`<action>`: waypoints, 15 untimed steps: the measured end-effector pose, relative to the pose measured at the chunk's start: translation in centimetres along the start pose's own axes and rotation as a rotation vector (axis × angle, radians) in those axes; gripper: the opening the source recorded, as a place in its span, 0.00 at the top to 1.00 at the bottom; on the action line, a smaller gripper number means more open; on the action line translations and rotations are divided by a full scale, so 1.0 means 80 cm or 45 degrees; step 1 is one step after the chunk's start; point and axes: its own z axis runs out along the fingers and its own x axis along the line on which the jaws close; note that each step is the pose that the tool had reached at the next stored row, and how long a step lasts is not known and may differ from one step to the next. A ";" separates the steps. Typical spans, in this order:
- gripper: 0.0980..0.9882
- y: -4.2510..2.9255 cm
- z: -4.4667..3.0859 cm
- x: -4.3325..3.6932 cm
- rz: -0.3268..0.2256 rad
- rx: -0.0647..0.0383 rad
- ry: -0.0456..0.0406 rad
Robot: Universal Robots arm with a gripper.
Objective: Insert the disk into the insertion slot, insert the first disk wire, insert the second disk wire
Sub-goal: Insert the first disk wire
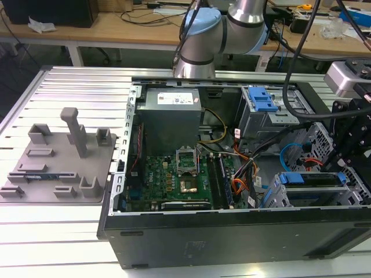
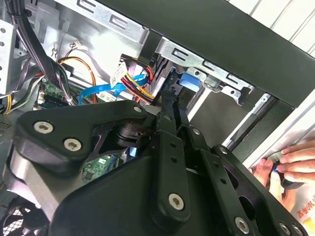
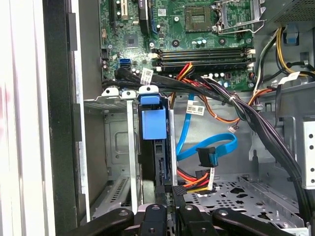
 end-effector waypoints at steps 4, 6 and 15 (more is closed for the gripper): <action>0.93 0.0002 0.0015 0.000 0.000 0.000 0.003; 0.93 0.0003 0.0021 0.000 0.000 0.000 0.004; 0.93 0.0003 0.0058 0.000 0.000 0.000 0.005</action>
